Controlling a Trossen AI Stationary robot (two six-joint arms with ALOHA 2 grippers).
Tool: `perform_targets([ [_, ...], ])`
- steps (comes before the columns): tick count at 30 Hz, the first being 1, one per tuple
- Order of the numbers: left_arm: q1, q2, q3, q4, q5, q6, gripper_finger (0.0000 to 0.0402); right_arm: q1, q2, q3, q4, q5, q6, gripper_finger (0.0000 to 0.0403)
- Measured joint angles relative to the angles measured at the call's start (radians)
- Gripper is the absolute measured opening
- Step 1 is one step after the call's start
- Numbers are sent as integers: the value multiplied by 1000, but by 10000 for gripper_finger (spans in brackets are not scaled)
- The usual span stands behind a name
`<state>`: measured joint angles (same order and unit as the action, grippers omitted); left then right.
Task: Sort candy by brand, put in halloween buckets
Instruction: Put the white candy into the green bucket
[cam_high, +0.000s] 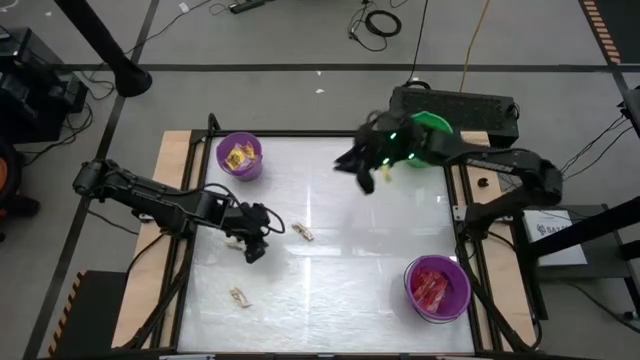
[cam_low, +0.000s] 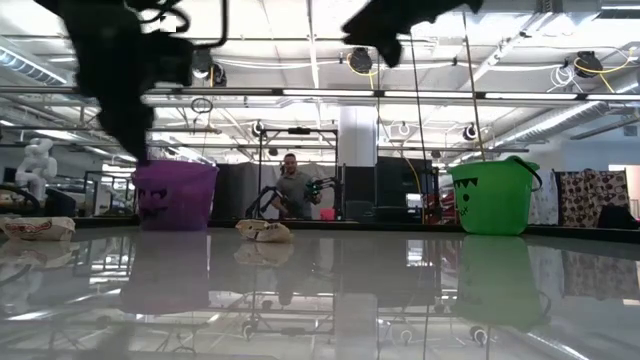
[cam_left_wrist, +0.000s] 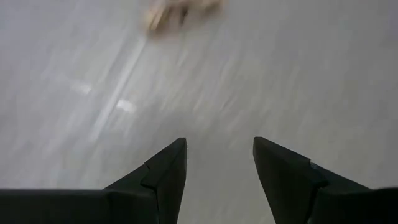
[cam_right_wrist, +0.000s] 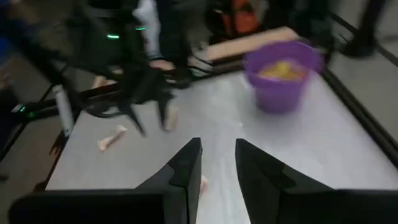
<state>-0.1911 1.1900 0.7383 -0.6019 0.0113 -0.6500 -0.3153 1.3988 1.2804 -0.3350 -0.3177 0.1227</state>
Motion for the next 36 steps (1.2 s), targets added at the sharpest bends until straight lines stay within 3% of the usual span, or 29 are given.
perform_targets([
  [10,-70,0,-5,-287,3,-38,191,206,348,0,366,1,-38,91],
  [15,-71,-2,2,-517,-76,-193,191,266,538,0,690,2,-22,91],
  [19,-71,-29,26,-617,-63,-207,191,290,694,65,917,7,36,91],
  [26,-70,-137,71,-672,-67,-224,191,322,969,412,691,64,11,109],
  [30,-70,-214,85,-741,-80,-312,191,319,1099,599,609,112,70,143],
  [36,-70,-312,85,-748,-121,-404,191,320,1260,902,474,96,95,206],
])
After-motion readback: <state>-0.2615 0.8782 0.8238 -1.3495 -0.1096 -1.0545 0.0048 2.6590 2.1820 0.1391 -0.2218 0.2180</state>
